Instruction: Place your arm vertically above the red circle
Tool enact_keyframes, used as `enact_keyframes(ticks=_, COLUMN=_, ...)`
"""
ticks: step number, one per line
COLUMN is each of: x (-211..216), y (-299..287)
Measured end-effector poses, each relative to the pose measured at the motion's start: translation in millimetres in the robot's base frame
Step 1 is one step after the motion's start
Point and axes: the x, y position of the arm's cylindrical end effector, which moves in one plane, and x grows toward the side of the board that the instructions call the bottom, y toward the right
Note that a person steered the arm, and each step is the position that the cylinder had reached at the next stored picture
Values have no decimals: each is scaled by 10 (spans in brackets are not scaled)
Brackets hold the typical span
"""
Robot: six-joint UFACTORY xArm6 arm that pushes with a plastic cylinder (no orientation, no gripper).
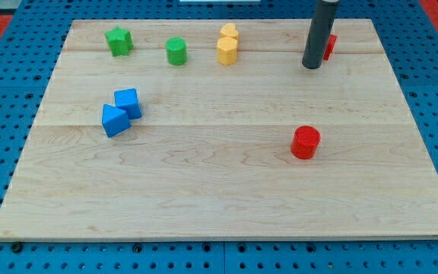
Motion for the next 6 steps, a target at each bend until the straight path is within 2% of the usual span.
enact_keyframes(ticks=6, x=-5, y=-152)
